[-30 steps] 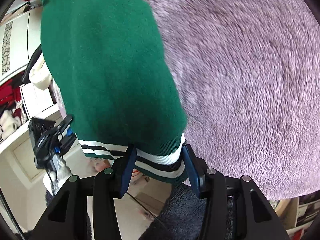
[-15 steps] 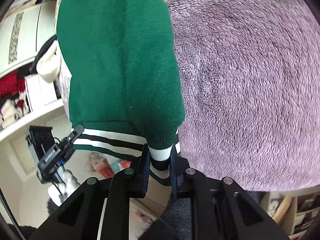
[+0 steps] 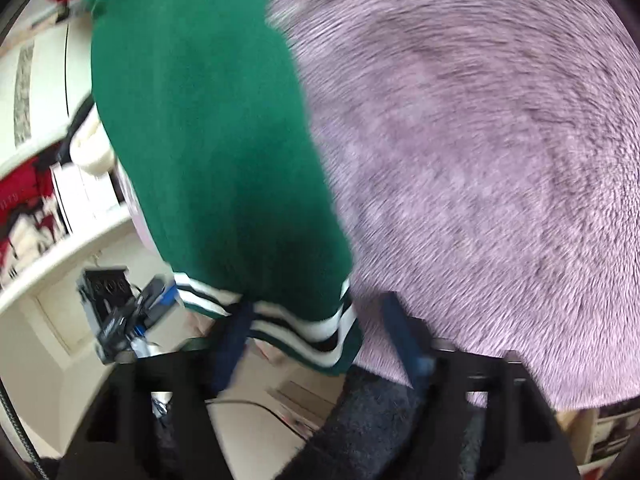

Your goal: Fold large clothes

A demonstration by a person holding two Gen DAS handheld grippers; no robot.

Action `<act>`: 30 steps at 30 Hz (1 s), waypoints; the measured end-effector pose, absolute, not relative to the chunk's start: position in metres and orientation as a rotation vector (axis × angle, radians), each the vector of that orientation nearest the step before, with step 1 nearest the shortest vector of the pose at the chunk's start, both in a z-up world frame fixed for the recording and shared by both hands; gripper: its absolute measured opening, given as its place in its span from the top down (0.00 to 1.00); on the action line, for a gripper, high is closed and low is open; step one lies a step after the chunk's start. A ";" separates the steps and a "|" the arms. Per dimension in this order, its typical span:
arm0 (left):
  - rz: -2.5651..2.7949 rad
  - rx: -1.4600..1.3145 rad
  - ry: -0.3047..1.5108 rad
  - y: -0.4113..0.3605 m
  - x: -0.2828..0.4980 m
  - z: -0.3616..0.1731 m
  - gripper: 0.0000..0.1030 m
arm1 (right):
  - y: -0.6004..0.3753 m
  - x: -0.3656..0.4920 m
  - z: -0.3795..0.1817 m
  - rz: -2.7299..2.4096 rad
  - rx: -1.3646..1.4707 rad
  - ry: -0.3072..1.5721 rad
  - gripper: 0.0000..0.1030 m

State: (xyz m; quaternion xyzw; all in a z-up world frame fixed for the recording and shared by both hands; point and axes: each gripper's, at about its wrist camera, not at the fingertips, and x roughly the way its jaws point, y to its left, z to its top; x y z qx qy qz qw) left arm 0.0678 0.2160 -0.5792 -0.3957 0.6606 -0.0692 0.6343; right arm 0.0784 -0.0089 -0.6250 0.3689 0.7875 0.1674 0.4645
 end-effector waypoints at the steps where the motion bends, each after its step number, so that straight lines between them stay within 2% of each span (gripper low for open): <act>1: -0.150 -0.925 1.524 0.217 0.071 -0.592 0.30 | -0.011 0.078 -0.631 0.416 0.954 1.937 0.29; 3: -0.171 -0.950 1.528 0.213 0.075 -0.610 0.30 | -0.012 0.079 -0.643 0.452 1.024 1.909 0.28; 5: -0.191 -0.931 1.511 0.209 0.083 -0.613 0.26 | -0.009 0.085 -0.649 0.505 1.047 1.884 0.20; 8: -0.217 -0.892 1.486 0.204 0.090 -0.611 0.25 | 0.005 0.087 -0.652 0.594 1.094 1.853 0.18; 10: -0.221 -0.875 1.465 0.196 0.093 -0.609 0.25 | 0.017 0.092 -0.650 0.654 1.132 1.825 0.21; 12: -0.207 -0.882 1.444 0.188 0.094 -0.611 0.25 | 0.036 0.098 -0.657 0.646 1.098 1.842 0.26; 13: -0.203 -0.877 1.426 0.186 0.093 -0.608 0.25 | 0.041 0.100 -0.658 0.643 1.104 1.844 0.36; 14: -0.199 -0.874 1.405 0.174 0.098 -0.605 0.26 | 0.043 0.098 -0.657 0.634 1.128 1.847 0.57; 17: -0.201 -0.821 1.366 0.169 0.095 -0.590 0.48 | 0.053 0.089 -0.652 0.611 1.156 1.822 0.71; 18: -0.191 -0.796 1.362 0.166 0.094 -0.584 0.67 | 0.051 0.087 -0.644 0.598 1.181 1.812 0.73; 19: -0.192 -0.795 1.353 0.165 0.091 -0.578 0.70 | 0.049 0.085 -0.637 0.583 1.207 1.803 0.75; 22: -0.214 -0.850 1.324 0.163 0.077 -0.560 0.75 | 0.046 0.079 -0.608 0.561 1.228 1.788 0.76; 30: -0.213 -0.949 1.368 0.159 0.020 -0.489 0.75 | 0.058 -0.001 -0.521 0.576 1.275 1.904 0.76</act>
